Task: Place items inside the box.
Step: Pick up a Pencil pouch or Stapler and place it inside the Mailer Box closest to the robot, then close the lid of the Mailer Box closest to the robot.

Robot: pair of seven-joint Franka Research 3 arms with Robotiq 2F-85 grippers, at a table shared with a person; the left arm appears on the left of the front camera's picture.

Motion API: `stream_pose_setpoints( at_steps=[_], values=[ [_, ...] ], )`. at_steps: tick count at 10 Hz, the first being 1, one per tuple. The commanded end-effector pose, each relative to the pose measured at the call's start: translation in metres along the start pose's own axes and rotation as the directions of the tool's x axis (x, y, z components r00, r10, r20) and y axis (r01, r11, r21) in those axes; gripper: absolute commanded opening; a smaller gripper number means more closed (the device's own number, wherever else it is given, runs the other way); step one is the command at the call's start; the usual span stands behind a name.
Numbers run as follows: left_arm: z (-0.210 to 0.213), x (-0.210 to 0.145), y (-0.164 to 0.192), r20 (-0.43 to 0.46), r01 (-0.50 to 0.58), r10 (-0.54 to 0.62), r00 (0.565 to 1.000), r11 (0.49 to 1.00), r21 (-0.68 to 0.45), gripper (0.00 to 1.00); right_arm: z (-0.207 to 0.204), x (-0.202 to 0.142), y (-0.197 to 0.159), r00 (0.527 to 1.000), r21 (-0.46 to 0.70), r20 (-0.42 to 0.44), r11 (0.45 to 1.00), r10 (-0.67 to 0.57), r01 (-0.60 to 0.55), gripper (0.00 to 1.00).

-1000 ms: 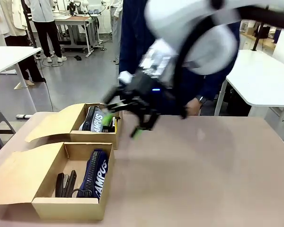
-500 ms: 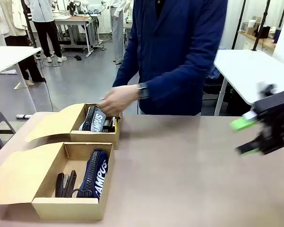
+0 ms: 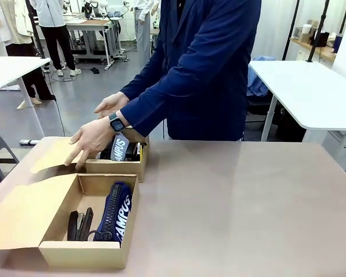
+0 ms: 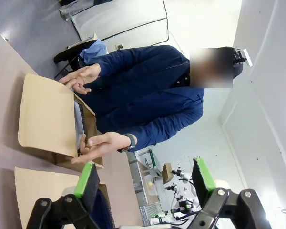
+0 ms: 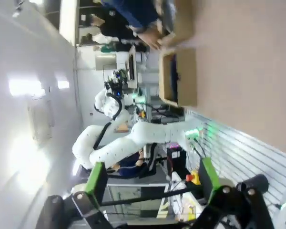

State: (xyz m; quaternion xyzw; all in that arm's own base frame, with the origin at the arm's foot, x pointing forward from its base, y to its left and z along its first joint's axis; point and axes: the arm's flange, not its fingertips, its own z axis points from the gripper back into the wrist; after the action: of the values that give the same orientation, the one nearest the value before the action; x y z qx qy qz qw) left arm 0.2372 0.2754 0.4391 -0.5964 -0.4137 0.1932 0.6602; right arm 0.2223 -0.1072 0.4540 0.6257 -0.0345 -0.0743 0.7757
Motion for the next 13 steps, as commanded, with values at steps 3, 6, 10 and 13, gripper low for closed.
stream_pose_setpoints(
  at_steps=[3, 6, 10, 13],
  values=[
    [-0.001, -0.001, 0.0, 0.012, 0.022, -0.022, 1.0, 0.999, -0.024, 1.0, -0.004, -0.004, 0.028, 0.997, -0.004, 0.029, 0.998, 0.067, -0.067, 1.0],
    [-0.001, -0.001, 0.0, 0.012, 0.022, -0.022, 1.0, 0.999, -0.024, 1.0, -0.004, -0.004, 0.028, 0.997, -0.004, 0.029, 0.998, 0.067, -0.067, 1.0],
    [-0.026, -0.007, -0.003, -0.178, 0.282, -0.286, 0.942, 0.958, -0.046, 1.0, -0.004, -0.004, 0.028, 0.997, -0.004, 0.029, 0.998, 0.067, -0.067, 1.0],
    [-0.084, -0.052, 0.001, -0.276, 0.869, -0.89, 0.364, 0.431, -0.243, 1.0, -0.004, -0.004, 0.028, 0.997, -0.004, 0.029, 0.998, 0.067, -0.067, 1.0]
  ],
)
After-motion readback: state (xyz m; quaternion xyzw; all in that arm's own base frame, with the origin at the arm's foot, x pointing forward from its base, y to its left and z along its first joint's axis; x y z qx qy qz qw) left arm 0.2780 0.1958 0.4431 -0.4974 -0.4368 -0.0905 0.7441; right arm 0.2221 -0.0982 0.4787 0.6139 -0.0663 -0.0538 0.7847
